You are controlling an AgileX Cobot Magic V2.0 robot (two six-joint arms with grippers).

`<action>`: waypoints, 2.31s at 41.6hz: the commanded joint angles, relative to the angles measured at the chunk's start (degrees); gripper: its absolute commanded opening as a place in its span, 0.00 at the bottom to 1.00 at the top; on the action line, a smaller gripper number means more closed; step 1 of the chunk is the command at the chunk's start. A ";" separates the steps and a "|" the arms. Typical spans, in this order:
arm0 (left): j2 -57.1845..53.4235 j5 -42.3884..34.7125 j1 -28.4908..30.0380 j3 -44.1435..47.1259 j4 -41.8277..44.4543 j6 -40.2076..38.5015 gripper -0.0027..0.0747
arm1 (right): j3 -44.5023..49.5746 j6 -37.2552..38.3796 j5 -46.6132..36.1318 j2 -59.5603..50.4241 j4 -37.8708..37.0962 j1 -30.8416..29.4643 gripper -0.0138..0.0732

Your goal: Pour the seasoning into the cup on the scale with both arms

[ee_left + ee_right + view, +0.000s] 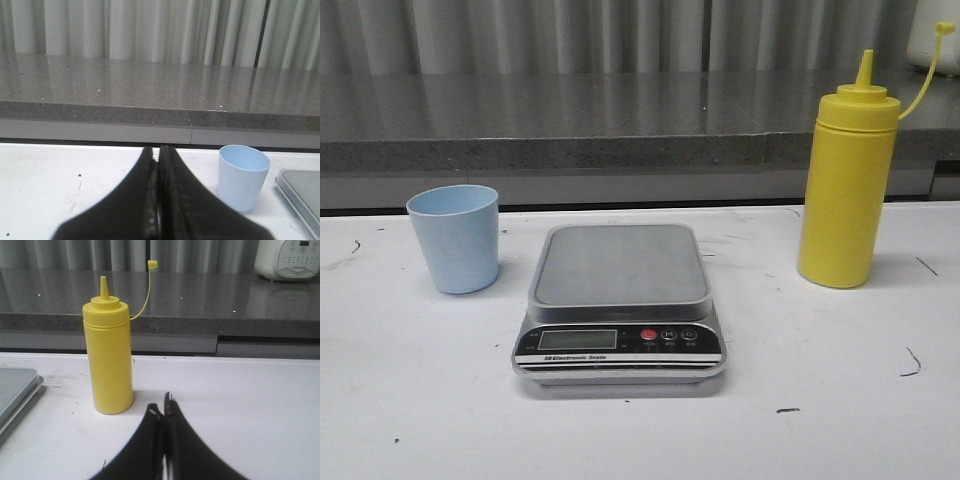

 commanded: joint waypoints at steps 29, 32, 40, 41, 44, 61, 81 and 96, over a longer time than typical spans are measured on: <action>-0.90 -5.85 -0.21 1.38 -0.44 -0.64 0.01 | -0.42 -0.64 -5.30 -0.94 0.06 -0.09 0.08; -0.90 -7.12 -0.21 0.94 -0.44 -0.64 0.01 | -0.79 -0.64 -5.64 -0.94 0.06 -0.09 0.08; -0.68 -3.52 -0.21 -7.00 -0.44 -0.64 0.01 | -7.86 -0.64 -0.15 -0.94 0.06 -0.09 0.08; -0.68 -2.34 -0.21 -8.18 -0.44 -0.64 0.01 | -9.25 -0.64 0.98 -0.88 0.00 -0.09 0.08; -0.58 0.45 -0.21 -12.36 -0.44 -0.64 0.01 | -13.09 -0.64 4.45 -0.18 -0.80 -0.09 0.08; 15.28 22.23 -0.21 -35.33 -0.44 -0.64 0.01 | -37.29 -0.64 21.41 18.58 -2.58 -0.09 0.08; 28.66 25.35 -0.21 -35.97 -0.67 -0.64 0.01 | -38.54 -0.64 25.15 35.68 -2.58 -0.09 0.08; 31.32 25.35 -0.21 -35.97 1.22 -0.40 0.39 | -38.54 -0.64 25.50 39.46 -3.04 -0.09 0.58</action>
